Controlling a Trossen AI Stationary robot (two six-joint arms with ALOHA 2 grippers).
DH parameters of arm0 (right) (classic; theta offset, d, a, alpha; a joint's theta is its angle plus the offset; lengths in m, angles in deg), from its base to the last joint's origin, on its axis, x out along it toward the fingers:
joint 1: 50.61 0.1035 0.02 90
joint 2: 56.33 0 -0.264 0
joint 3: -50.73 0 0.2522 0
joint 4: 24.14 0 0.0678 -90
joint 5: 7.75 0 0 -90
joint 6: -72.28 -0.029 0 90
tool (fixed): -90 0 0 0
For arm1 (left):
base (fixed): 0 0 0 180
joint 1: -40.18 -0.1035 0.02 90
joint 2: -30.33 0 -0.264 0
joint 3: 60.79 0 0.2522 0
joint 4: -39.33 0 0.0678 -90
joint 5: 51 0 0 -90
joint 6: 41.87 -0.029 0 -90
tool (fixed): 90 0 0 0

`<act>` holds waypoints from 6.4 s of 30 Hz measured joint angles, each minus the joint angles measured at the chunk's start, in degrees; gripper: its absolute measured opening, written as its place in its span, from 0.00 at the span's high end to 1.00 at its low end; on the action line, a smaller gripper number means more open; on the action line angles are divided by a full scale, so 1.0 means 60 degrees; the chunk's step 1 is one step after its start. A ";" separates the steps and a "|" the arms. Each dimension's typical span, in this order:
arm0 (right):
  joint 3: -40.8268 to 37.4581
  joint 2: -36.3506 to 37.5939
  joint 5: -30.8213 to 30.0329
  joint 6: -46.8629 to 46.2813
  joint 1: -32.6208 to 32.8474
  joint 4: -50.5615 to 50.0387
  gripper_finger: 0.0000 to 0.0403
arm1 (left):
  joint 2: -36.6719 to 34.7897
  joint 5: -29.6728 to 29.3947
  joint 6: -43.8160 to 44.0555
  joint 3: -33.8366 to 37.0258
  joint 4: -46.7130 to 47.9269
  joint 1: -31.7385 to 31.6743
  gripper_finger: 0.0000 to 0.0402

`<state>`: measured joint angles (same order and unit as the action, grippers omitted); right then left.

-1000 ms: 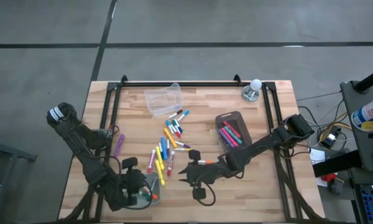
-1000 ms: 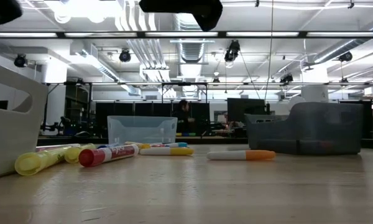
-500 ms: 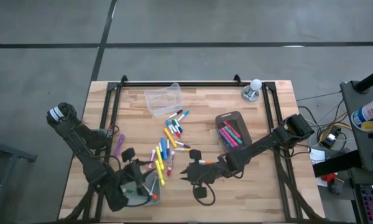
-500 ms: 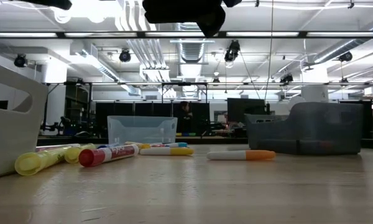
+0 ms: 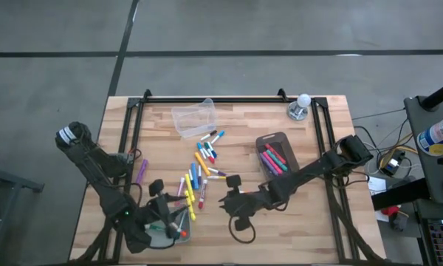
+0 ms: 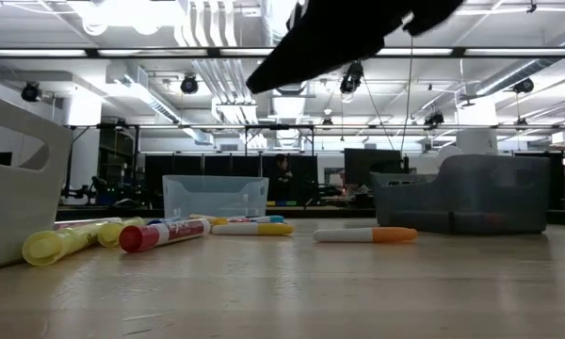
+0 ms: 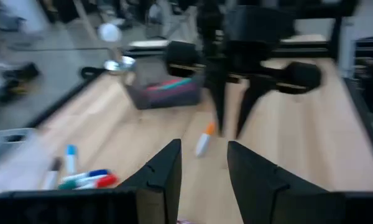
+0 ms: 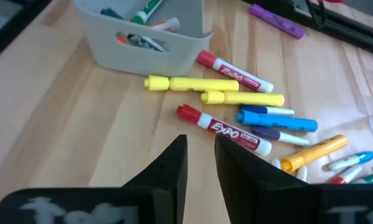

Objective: Pick & Place Markers
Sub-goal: Put the red marker pen into the gray bin

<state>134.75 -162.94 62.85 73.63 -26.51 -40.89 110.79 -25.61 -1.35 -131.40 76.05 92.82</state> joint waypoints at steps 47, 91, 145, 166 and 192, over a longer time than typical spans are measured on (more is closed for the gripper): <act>0.0841 -0.1149 0.4249 0.4602 -0.2909 0.0241 0.52 | 0.0000 0.3116 -0.4030 0.2051 -0.8507 0.0016 0.69; 0.5920 -0.4796 0.4309 0.2773 -0.2979 -0.6897 0.86 | 0.0000 0.3921 -0.3779 0.2084 -0.8401 0.0073 0.69; 0.5354 0.0167 0.0919 0.0003 0.0109 -0.5377 0.84 | 0.0000 0.2774 -0.7907 0.2796 -1.1079 -0.1337 0.69; 0.5094 0.0062 0.0682 -0.0019 0.0079 -0.4516 0.84 | -0.0004 0.4012 -1.0002 0.2569 -1.2580 -0.1493 0.69; 0.4293 0.0067 0.0773 -0.0562 0.0079 -0.4474 0.67 | -0.0300 0.3518 -0.8409 0.2421 -1.0030 -0.1314 0.85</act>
<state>160.51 -162.54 67.49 70.26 -26.03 -67.74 109.00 -4.50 -51.80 -116.87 15.87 84.94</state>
